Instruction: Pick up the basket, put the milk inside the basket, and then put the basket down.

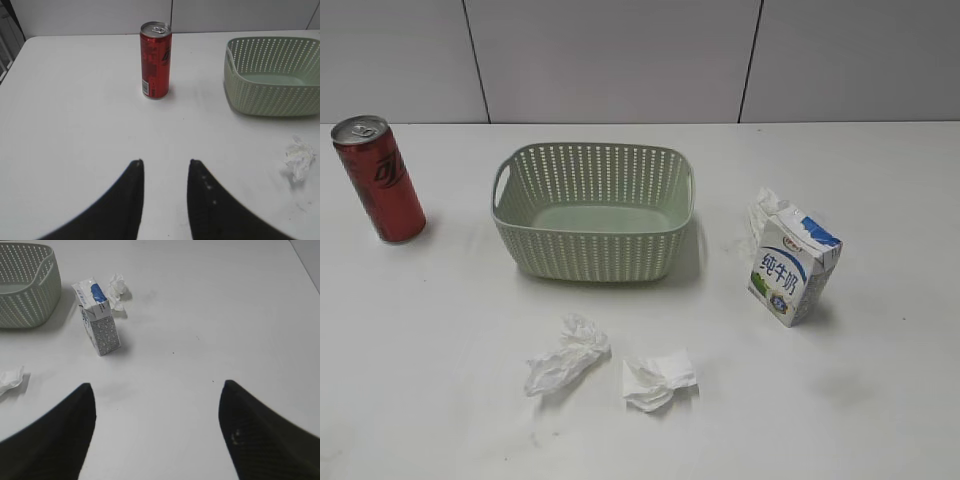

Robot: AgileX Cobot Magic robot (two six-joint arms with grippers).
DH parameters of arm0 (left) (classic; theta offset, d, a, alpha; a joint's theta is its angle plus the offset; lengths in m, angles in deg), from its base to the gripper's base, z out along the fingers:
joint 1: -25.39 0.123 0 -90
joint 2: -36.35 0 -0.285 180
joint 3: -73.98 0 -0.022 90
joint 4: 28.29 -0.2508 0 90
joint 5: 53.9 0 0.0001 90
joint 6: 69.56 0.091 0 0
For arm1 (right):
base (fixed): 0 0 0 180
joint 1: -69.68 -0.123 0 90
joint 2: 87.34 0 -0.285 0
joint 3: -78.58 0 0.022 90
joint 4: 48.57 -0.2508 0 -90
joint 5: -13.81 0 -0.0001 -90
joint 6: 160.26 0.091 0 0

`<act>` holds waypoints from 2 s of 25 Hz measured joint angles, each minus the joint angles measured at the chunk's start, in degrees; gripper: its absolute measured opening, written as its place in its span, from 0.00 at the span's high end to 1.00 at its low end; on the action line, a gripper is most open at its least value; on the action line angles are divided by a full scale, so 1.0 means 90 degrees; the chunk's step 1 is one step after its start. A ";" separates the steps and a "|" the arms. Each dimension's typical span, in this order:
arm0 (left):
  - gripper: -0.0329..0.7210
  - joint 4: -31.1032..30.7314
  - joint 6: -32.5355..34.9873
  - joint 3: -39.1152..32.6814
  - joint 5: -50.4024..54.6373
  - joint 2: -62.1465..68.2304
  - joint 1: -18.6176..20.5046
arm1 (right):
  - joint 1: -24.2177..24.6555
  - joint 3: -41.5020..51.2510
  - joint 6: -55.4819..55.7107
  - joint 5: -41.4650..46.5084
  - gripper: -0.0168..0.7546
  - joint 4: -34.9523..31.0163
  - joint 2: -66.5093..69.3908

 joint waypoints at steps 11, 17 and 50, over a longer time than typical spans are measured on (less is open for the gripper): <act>0.65 0.0000 0.0000 0.0000 0.0000 0.0000 0.0000 | 0.0000 0.0000 0.0000 0.0000 0.23 0.0000 0.0000; 0.65 0.0000 0.0000 0.0000 0.0000 0.0000 0.0000 | 0.0000 0.0000 0.0000 0.0000 0.23 0.0000 0.0000; 0.11 0.0430 0.0157 0.2991 -0.2880 0.6115 -0.0577 | 0.0000 0.0000 0.0000 0.0000 0.23 -0.0014 0.0000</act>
